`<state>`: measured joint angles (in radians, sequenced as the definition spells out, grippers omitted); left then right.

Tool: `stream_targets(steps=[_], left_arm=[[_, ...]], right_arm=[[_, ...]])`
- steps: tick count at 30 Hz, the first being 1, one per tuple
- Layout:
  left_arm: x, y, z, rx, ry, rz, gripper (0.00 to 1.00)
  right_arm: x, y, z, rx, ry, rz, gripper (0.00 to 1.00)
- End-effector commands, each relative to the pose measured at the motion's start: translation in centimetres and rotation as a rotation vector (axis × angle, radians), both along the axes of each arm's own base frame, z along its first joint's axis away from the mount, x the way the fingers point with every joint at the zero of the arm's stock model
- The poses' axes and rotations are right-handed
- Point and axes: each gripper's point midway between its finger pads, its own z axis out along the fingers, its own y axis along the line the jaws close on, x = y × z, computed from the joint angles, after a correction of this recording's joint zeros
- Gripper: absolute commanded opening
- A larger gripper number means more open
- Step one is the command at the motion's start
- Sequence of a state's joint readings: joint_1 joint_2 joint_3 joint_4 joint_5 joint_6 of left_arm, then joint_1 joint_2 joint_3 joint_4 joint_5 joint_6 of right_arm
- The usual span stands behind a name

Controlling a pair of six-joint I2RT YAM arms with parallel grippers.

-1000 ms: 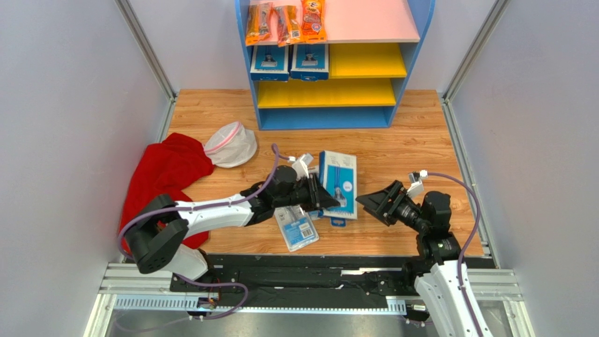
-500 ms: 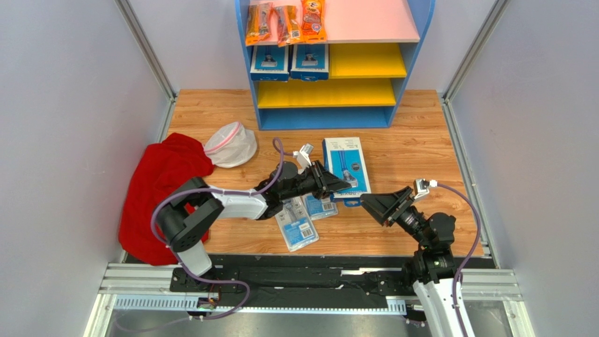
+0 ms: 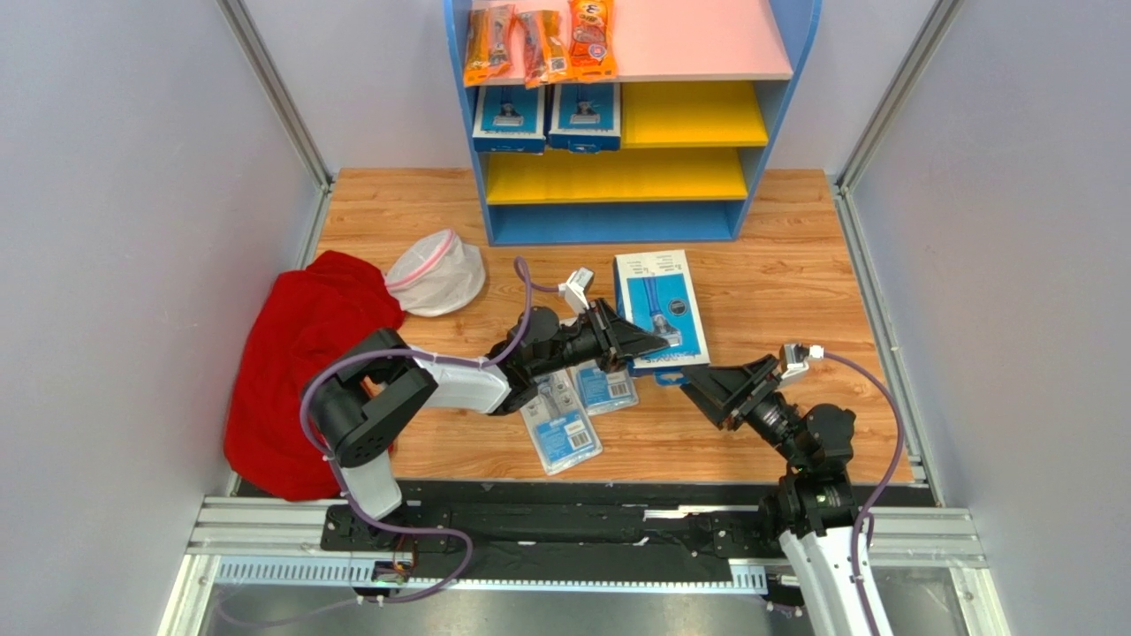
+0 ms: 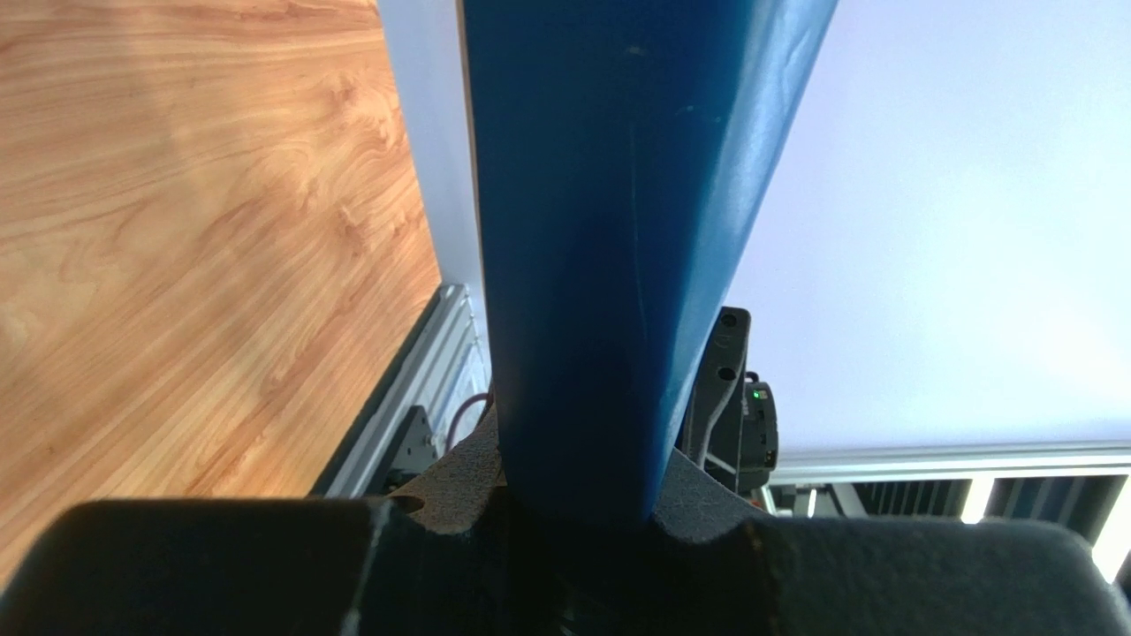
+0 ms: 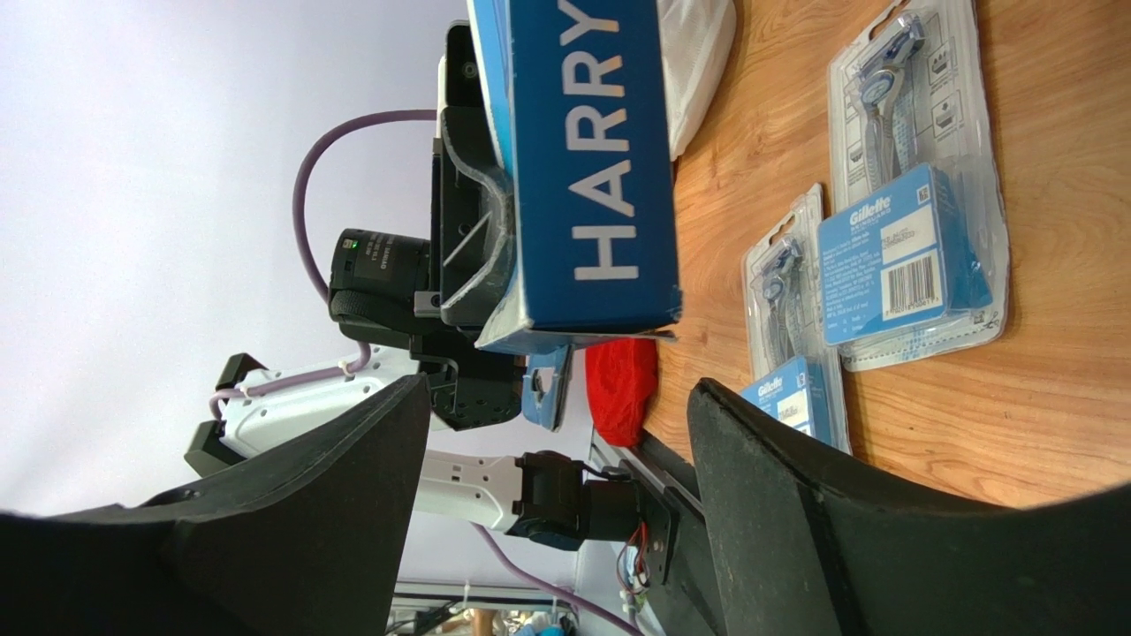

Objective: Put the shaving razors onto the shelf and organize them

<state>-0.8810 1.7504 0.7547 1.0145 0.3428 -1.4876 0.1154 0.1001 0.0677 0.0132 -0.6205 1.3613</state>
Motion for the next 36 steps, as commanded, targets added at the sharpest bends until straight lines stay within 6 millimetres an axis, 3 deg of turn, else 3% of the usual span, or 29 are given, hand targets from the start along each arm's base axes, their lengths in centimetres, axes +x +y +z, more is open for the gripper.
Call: stream_targets(steps=[1, 9, 13, 14, 18, 20, 24, 27, 31, 32, 34, 35, 36], left_arm=[[-0.7, -0.4, 6.1, -0.166, -0.130, -0.046, 0.00], [-2.4, -1.6, 5.3, -0.170, -0.123, -0.101, 0.00], [-2.7, -1.8, 4.8, -0.171, -0.115, -0.108, 0.00], [-2.8, -1.8, 4.8, -0.174, -0.116, -0.110, 0.00], [-2.8, -1.5, 4.4, -0.169, -0.117, -0.097, 0.01], [-2.8, -1.5, 4.5, -0.168, -0.124, -0.098, 0.08], [-2.9, -1.4, 4.2, -0.157, -0.131, -0.096, 0.46], [-3.0, -1.2, 4.3, -0.140, -0.148, -0.092, 0.64], [-2.9, -0.9, 3.9, -0.053, -0.199, -0.076, 0.79], [-2.8, -0.8, 2.9, 0.003, -0.183, -0.076, 0.80], [-2.7, -0.5, 3.6, 0.057, -0.246, -0.062, 0.83], [-2.7, -0.1, 1.5, 0.162, -0.201, -0.065, 0.83], [-2.1, 0.3, 2.7, 0.191, -0.224, -0.028, 0.83]], right_arm=[[0.3, -0.3, 0.9, 0.015, -0.038, -0.028, 0.74], [1.0, -0.5, 1.2, 0.048, -0.066, -0.055, 0.67], [0.9, -0.5, 1.2, 0.048, -0.062, -0.049, 0.51], [0.9, -0.4, 1.1, 0.048, -0.060, -0.047, 0.41], [0.7, -0.4, 1.3, 0.047, -0.063, -0.040, 0.19], [0.6, -0.3, 1.3, 0.043, -0.060, -0.036, 0.11], [0.5, -0.3, 1.4, 0.031, -0.061, -0.032, 0.04], [0.4, -0.3, 1.5, 0.024, -0.059, -0.034, 0.01], [0.3, -0.3, 1.3, 0.016, -0.053, -0.033, 0.00], [0.3, -0.3, 1.3, 0.015, -0.051, -0.033, 0.00], [0.3, -0.3, 1.3, 0.015, -0.050, -0.034, 0.00], [0.4, -0.4, 1.3, 0.014, -0.051, -0.038, 0.00], [0.3, -0.4, 1.4, 0.014, -0.052, -0.038, 0.00]])
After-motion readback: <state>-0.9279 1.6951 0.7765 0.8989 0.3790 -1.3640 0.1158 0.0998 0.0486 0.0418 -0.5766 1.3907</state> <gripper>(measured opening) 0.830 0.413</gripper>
